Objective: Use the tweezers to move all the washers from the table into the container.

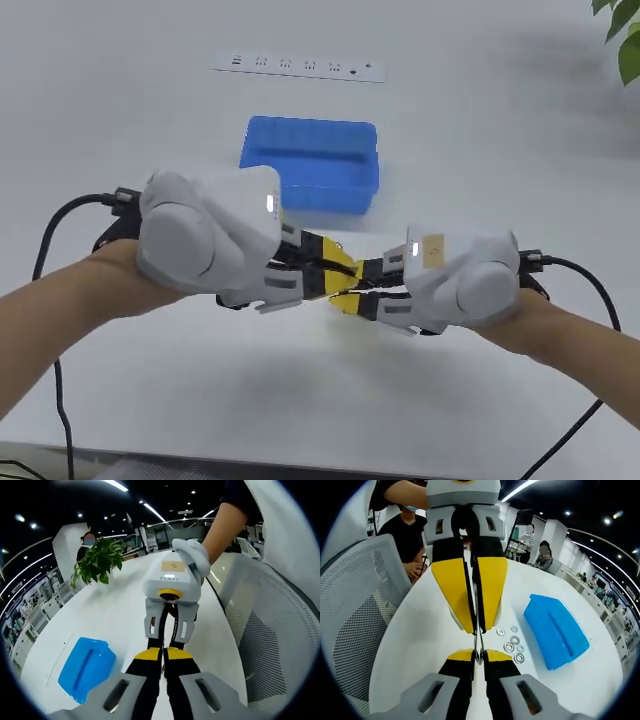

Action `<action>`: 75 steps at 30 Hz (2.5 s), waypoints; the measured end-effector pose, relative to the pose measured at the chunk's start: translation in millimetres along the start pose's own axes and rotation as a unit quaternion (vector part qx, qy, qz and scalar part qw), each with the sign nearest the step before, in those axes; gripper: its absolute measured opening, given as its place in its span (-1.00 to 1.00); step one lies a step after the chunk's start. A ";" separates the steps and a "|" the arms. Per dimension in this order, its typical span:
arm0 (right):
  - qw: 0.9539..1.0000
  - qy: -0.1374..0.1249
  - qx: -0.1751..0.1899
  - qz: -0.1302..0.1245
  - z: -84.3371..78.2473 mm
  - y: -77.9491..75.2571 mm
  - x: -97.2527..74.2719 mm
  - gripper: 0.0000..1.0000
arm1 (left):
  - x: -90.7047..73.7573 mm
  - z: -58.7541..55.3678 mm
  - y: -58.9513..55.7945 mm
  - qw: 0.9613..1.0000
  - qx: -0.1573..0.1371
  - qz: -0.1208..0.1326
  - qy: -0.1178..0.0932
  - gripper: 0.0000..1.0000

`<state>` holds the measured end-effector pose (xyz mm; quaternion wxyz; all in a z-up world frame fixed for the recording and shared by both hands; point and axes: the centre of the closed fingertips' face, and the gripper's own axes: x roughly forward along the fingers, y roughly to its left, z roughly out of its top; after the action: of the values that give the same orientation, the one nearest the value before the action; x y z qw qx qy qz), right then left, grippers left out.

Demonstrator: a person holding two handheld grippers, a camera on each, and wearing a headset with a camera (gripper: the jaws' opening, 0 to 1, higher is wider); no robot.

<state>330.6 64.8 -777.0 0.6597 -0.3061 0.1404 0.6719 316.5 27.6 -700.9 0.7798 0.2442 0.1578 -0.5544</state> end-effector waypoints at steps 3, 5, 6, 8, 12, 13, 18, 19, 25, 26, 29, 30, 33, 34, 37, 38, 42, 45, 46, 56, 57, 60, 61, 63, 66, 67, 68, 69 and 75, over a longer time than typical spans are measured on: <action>1.000 -0.004 0.012 0.002 5.8 0.0 0.2 -0.83 | -5.2 -1.1 2.2 1.000 -0.011 0.007 -0.007 -0.90; 1.000 -0.004 0.016 0.003 8.2 0.8 1.8 -0.82 | -8.4 -1.8 2.5 1.000 -0.014 0.010 -0.009 -0.90; 1.000 -0.004 0.019 0.004 9.3 1.5 2.1 -0.81 | -10.8 -2.0 2.2 1.000 -0.019 0.012 -0.010 -0.90; 1.000 -0.003 0.014 0.009 12.8 4.8 3.5 -0.80 | -14.6 -3.4 2.0 0.999 -0.032 0.012 -0.014 -0.90; 1.000 0.001 0.006 0.010 17.7 8.1 7.4 -0.78 | -20.4 -5.6 1.2 0.999 -0.039 0.013 -0.016 -0.90; 1.000 0.001 0.009 0.011 18.8 8.5 8.1 -0.77 | -22.7 -6.1 1.5 0.999 -0.046 0.014 -0.018 -0.90; 1.000 0.004 0.004 0.012 23.3 10.5 12.6 -0.76 | -31.7 -3.7 2.8 0.998 -0.049 0.018 -0.026 -0.90; 1.000 0.007 0.001 0.009 23.7 9.6 13.8 -0.74 | -32.8 -3.3 3.6 0.998 -0.050 0.019 -0.027 -0.90; 1.000 0.011 0.013 0.004 21.3 5.4 15.3 -0.59 | -39.5 -10.6 10.1 0.997 -0.062 0.024 -0.029 -0.89; 1.000 0.011 0.012 0.003 20.2 5.3 15.4 -0.57 | -40.7 -13.9 11.5 0.998 -0.056 0.027 -0.024 -0.89; 1.000 0.017 0.022 0.004 14.7 5.0 14.8 -0.53 | -46.3 -18.6 16.9 0.997 -0.059 0.034 -0.023 -0.89; 0.999 0.019 0.027 0.003 12.5 5.1 14.6 -0.53 | -47.7 -19.5 18.9 0.998 -0.055 0.037 -0.022 -0.89; 0.999 0.030 0.032 0.000 6.3 4.2 14.1 -0.49 | -52.8 -24.0 27.3 0.998 -0.047 0.044 -0.017 -0.89; 0.999 0.037 0.038 -0.003 2.9 3.0 14.0 -0.47 | -54.3 -26.6 31.3 0.998 -0.043 0.047 -0.015 -0.89; 0.997 0.057 0.044 -0.017 -5.7 -3.0 13.0 -0.39 | -56.1 -32.0 39.4 0.998 -0.041 0.051 -0.010 -0.89; 0.997 0.061 0.044 -0.019 -7.0 -4.5 12.8 -0.38 | -56.4 -33.9 43.5 0.998 -0.037 0.054 -0.008 -0.89; 0.995 0.069 0.063 -0.021 -10.9 -9.9 12.4 -0.35 | -53.2 -36.3 52.8 0.998 -0.029 0.054 -0.007 -0.89; 0.995 0.073 0.071 -0.023 -12.1 -12.6 11.8 -0.37 | -49.1 -33.2 54.8 0.998 -0.031 0.046 -0.020 -0.89; 0.994 0.069 0.079 -0.022 -11.2 -12.9 11.7 -0.37 | -47.2 -33.8 55.4 0.998 -0.031 0.044 -0.020 -0.89; 0.993 0.066 0.101 -0.014 -11.4 -7.0 14.3 -0.38 | -39.5 -40.1 58.1 0.998 -0.037 0.039 -0.018 -0.89; 0.993 0.068 0.100 -0.013 -12.2 -6.4 14.8 -0.38 | -39.5 -40.0 58.5 0.998 -0.037 0.039 -0.019 -0.89; 0.992 0.067 0.104 -0.008 -11.0 -4.0 16.4 -0.38 | -38.3 -41.0 59.1 0.998 -0.039 0.037 -0.019 -0.89; 0.992 0.066 0.104 -0.008 -10.2 -3.7 17.0 -0.38 | -37.9 -42.1 59.4 0.998 -0.038 0.037 -0.017 -0.89; 0.992 0.065 0.107 -0.007 -10.0 -3.4 17.6 -0.38 | -36.7 -44.4 58.6 0.999 -0.037 0.033 -0.014 -0.89; 0.993 0.066 0.098 -0.014 -9.6 -6.1 17.0 -0.42 | -35.3 -43.7 57.0 0.998 -0.049 0.026 -0.024 -0.89; 0.993 0.064 0.102 -0.012 -8.6 -6.2 17.0 -0.42 | -35.4 -43.5 56.4 0.998 -0.047 0.025 -0.025 -0.88; 0.992 0.063 0.106 -0.011 -7.8 -6.6 17.0 -0.42 | -35.5 -43.4 57.3 0.998 -0.046 0.026 -0.023 -0.88; 0.992 0.062 0.105 -0.012 -7.5 -6.9 17.2 -0.42 | -35.3 -43.3 56.9 0.998 -0.047 0.023 -0.023 -0.88; 0.992 0.058 0.107 -0.015 -5.3 -9.9 19.2 -0.42 | -34.2 -42.5 56.3 0.999 -0.047 0.015 -0.022 -0.88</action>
<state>342.5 77.9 -790.4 0.6897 -0.2743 0.2453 0.6236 359.1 93.2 -706.9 0.8017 0.1977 0.1629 -0.5401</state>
